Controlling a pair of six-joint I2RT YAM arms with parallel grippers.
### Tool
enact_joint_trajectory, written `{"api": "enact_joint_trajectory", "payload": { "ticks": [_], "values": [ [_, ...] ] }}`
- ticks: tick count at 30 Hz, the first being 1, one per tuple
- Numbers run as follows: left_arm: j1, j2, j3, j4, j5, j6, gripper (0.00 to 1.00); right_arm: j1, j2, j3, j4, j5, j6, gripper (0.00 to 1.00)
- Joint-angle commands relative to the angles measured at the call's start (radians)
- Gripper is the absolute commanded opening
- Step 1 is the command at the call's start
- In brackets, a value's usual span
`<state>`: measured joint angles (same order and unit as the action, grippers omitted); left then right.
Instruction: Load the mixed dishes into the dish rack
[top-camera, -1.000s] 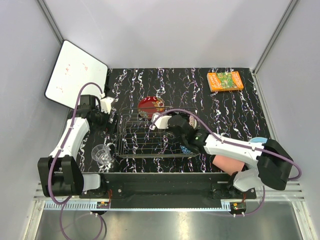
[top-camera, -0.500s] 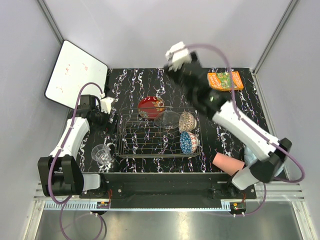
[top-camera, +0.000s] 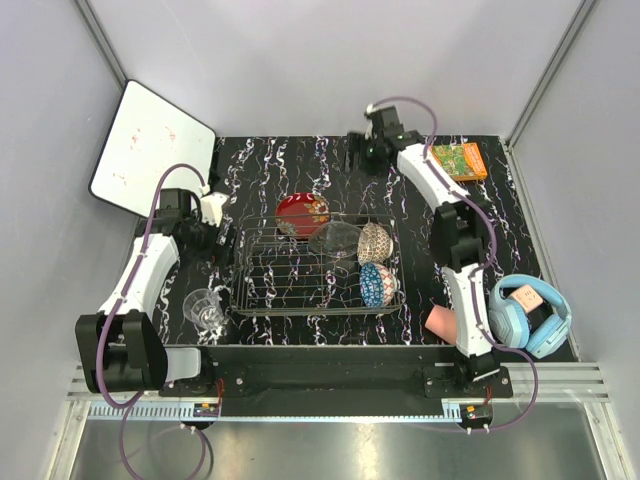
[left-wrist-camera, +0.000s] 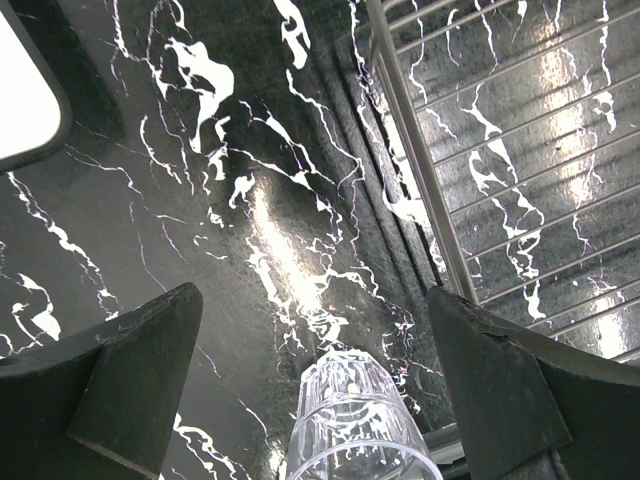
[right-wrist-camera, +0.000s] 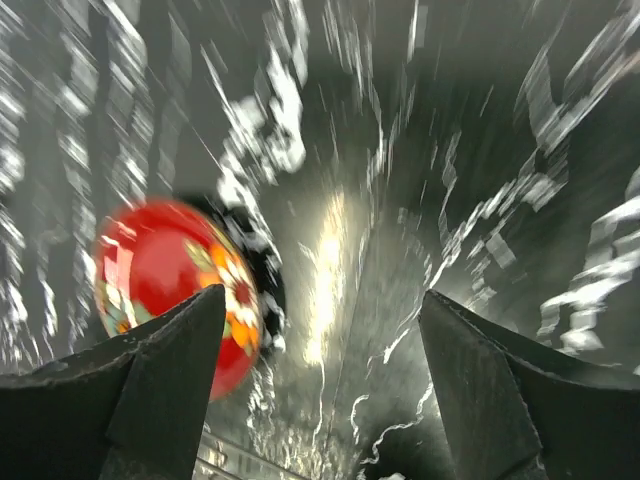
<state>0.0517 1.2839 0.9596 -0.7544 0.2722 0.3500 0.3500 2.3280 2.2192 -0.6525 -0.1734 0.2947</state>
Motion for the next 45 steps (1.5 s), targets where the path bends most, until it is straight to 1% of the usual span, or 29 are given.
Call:
{"api": "enact_joint_trajectory", "payload": {
  "ticks": [1,6,10,16,30,34,35,40,42,45],
  "values": [
    [0.005,-0.026,0.045,0.026,0.001,0.009,0.99,0.014,0.020,0.062,-0.062,-0.182,0.087,0.86],
    [0.005,-0.023,0.038,0.033,0.007,0.003,0.99,0.017,0.082,0.050,-0.079,-0.235,0.104,0.86],
    [0.005,-0.024,0.027,0.040,0.016,-0.003,0.99,0.015,0.119,0.031,-0.073,-0.285,0.126,0.81],
    [0.005,-0.026,0.030,0.041,0.015,-0.003,0.99,0.017,0.175,0.040,-0.050,-0.320,0.158,0.82],
    [0.005,-0.020,0.034,0.041,0.013,-0.003,0.99,0.032,0.330,0.180,-0.049,-0.379,0.228,0.79],
    [0.005,-0.020,0.034,0.044,0.010,-0.003,0.99,0.046,0.356,0.207,-0.049,-0.384,0.251,0.73],
    [0.004,-0.020,0.034,0.046,0.009,0.000,0.99,0.047,0.363,0.208,-0.049,-0.380,0.253,0.69],
    [0.005,-0.017,0.031,0.049,0.009,0.000,0.99,0.061,0.373,0.186,-0.065,-0.331,0.259,0.59],
    [0.005,-0.017,0.031,0.050,0.007,0.000,0.99,0.063,0.373,0.172,-0.067,-0.318,0.251,0.53],
    [0.005,-0.018,0.034,0.049,0.007,0.001,0.99,0.063,0.376,0.151,-0.067,-0.304,0.248,0.48]
  ]
}}
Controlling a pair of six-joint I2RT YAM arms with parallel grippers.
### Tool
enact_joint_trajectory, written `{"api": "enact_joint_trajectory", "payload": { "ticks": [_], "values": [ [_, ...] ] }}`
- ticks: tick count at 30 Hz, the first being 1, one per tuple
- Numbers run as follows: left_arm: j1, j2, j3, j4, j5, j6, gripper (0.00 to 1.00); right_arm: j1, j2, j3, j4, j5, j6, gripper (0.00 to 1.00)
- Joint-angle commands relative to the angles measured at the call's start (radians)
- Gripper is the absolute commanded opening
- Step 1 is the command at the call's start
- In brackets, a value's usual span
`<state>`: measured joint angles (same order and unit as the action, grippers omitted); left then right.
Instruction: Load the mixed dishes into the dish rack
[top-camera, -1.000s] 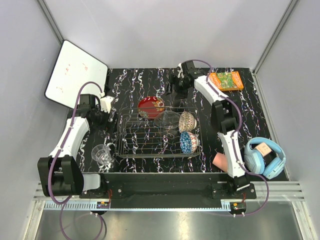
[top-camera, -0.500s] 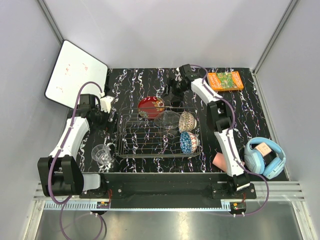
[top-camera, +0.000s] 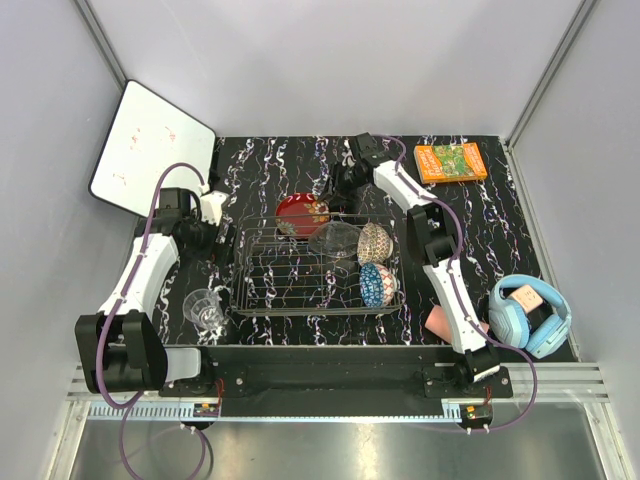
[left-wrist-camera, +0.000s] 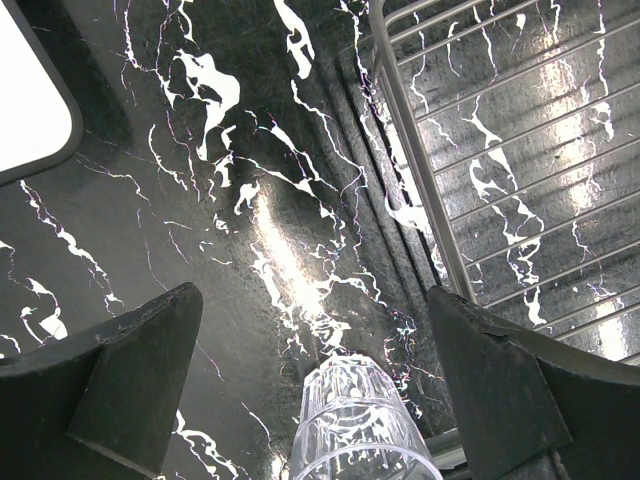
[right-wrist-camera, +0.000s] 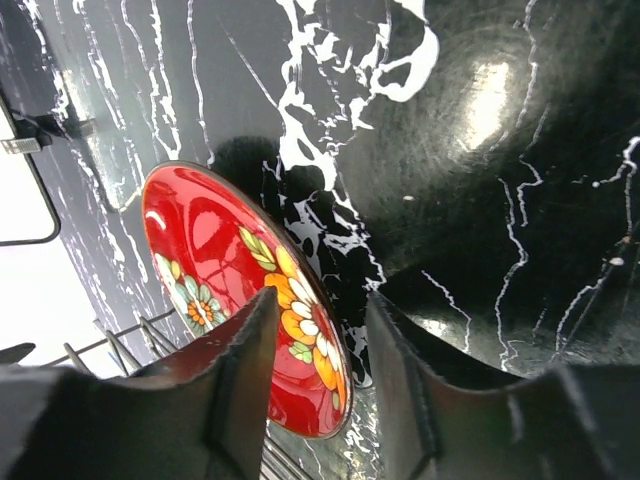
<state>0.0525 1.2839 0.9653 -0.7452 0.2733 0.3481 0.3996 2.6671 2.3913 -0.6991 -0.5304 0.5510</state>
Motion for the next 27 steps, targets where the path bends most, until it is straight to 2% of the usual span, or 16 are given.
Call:
{"api": "enact_joint_trajectory", "payload": {
  "ticks": [1,7,13,14,23,27],
  "values": [
    [0.004,-0.020,0.029,0.041,0.007,0.000,0.99,0.013,0.040,-0.027,-0.020,0.055,-0.010,0.46],
    [0.006,-0.029,0.030,0.040,0.000,0.005,0.99,0.013,0.073,-0.032,-0.019,0.043,0.003,0.22],
    [0.004,-0.043,0.026,0.038,-0.013,0.011,0.99,0.015,0.066,-0.046,-0.014,0.049,0.001,0.08],
    [0.004,-0.044,0.026,0.037,-0.013,0.012,0.99,0.013,0.056,-0.049,-0.011,0.049,0.000,0.00],
    [0.004,-0.038,0.021,0.037,-0.017,0.011,0.99,0.013,-0.071,-0.090,0.035,0.082,-0.043,0.00],
    [0.004,-0.035,0.021,0.037,-0.022,0.012,0.99,0.012,-0.162,-0.078,0.075,0.173,-0.094,0.00]
  ]
}}
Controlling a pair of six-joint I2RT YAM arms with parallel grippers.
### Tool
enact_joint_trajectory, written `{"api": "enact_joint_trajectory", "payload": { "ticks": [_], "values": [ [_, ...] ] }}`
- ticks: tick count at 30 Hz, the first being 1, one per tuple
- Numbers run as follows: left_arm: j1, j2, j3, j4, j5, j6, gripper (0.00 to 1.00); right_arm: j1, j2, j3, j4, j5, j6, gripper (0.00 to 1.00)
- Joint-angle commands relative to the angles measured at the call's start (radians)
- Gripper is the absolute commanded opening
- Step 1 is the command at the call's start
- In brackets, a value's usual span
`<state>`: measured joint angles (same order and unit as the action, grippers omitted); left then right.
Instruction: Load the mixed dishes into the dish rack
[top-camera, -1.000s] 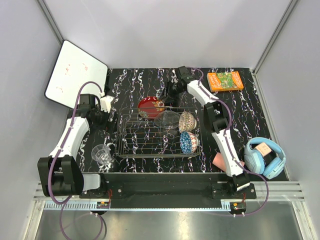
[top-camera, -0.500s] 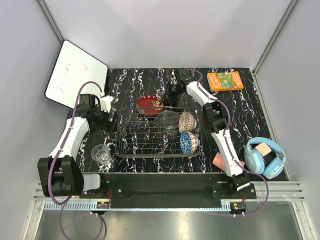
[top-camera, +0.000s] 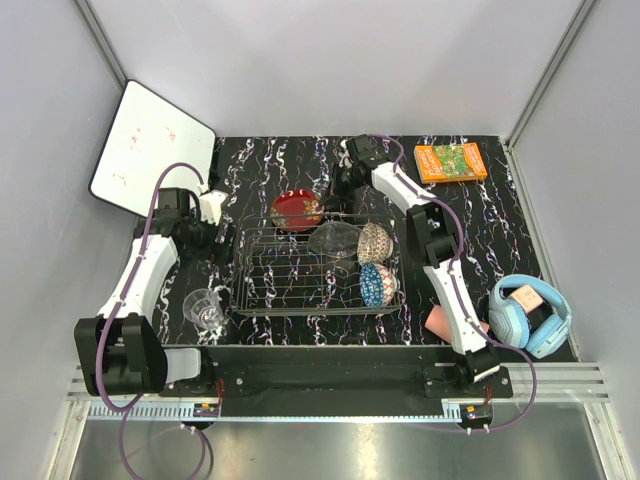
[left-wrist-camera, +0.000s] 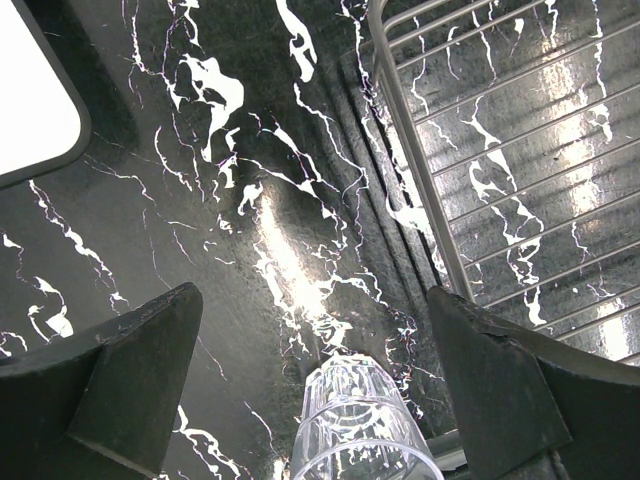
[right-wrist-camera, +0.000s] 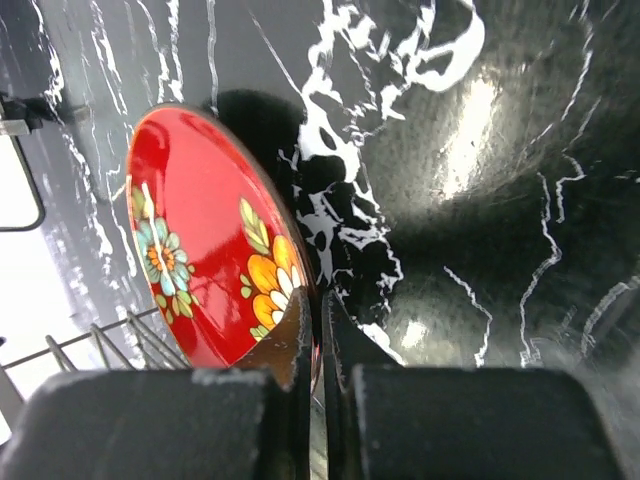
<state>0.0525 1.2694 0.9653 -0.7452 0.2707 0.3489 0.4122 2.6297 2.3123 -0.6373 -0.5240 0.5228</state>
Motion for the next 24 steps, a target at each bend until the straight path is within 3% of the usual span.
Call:
{"api": "enact_joint_trajectory", "payload": {
  "ticks": [1,6,17,24],
  "values": [
    [0.004,-0.022,0.020,0.037,-0.021,0.010,0.99,-0.003,-0.160,0.005,0.019,0.182,-0.076,0.00],
    [0.004,-0.019,0.019,0.037,-0.028,0.015,0.99,-0.009,-0.230,0.064,0.059,0.240,-0.155,0.00],
    [0.006,-0.015,0.013,0.037,-0.050,0.025,0.99,-0.029,-0.306,0.160,0.065,0.230,-0.161,0.00],
    [0.009,-0.013,0.007,0.038,-0.045,0.032,0.99,-0.032,-0.468,0.095,0.076,0.196,-0.184,0.00]
  ]
}}
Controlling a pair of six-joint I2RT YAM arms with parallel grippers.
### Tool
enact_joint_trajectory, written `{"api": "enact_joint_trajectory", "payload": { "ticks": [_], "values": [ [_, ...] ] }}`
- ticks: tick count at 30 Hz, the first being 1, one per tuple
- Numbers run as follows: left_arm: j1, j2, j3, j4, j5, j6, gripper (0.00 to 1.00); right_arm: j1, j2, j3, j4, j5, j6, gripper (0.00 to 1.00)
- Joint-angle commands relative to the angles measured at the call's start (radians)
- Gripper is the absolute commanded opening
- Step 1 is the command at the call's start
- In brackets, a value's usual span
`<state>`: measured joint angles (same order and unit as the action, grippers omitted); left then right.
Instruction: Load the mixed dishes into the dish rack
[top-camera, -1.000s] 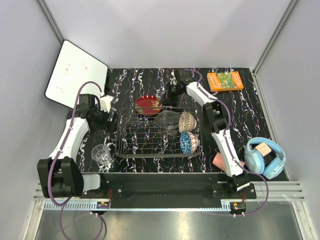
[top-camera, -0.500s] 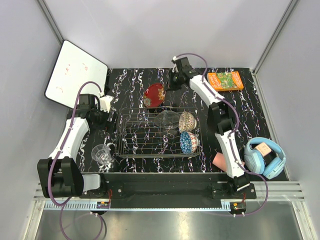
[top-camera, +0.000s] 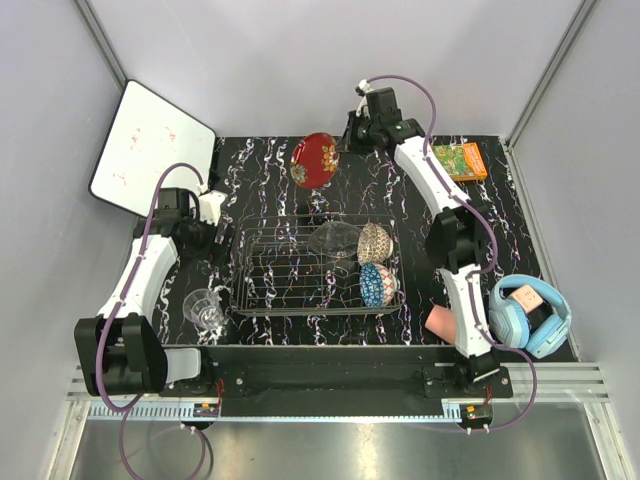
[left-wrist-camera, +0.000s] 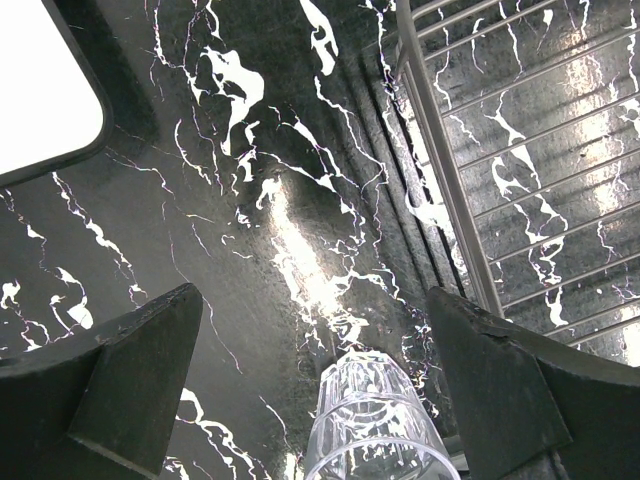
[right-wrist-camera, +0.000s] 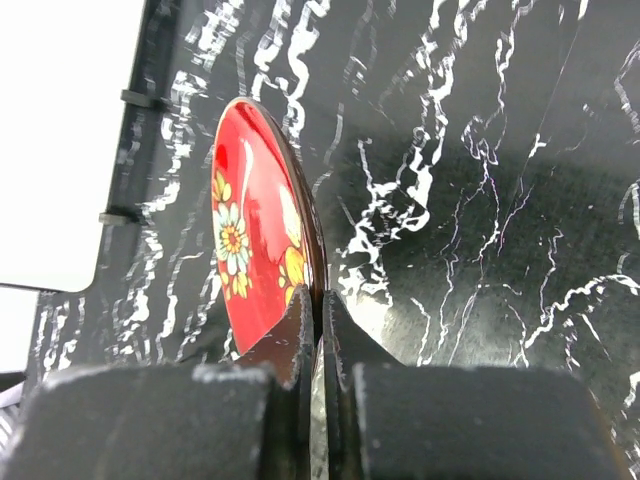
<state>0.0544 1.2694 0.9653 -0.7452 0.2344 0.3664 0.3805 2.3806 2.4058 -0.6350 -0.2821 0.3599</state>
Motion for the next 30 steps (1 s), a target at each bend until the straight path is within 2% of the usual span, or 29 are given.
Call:
{"api": "enact_joint_trajectory", "payload": {
  "ticks": [1,4,10,14,17,19,24,30],
  "values": [
    [0.007,-0.013,0.007,0.038,-0.006,0.014,0.99,0.000,-0.280,-0.023,0.072,-0.051,-0.030,0.00],
    [0.007,-0.019,0.009,0.037,0.000,0.011,0.99,0.000,-0.415,-0.141,0.080,-0.069,-0.087,0.00],
    [0.009,-0.028,0.010,0.030,0.003,0.008,0.99,0.000,-0.750,-0.562,0.181,-0.097,-0.143,0.00],
    [0.009,-0.030,0.016,0.027,0.003,0.008,0.99,0.008,-0.937,-0.762,0.208,-0.123,-0.200,0.00],
    [0.012,-0.033,0.033,0.023,0.000,0.005,0.99,0.030,-1.108,-0.911,0.250,-0.095,-0.271,0.00],
    [0.013,-0.033,0.049,0.018,0.002,0.003,0.99,0.044,-1.167,-1.009,0.273,-0.063,-0.354,0.00],
    [0.015,-0.018,0.081,0.006,0.003,0.002,0.99,0.102,-1.307,-1.132,0.298,0.033,-0.585,0.00],
    [0.015,-0.019,0.092,0.001,0.006,-0.009,0.99,0.175,-1.347,-1.189,0.299,0.081,-0.723,0.00]
  ]
}}
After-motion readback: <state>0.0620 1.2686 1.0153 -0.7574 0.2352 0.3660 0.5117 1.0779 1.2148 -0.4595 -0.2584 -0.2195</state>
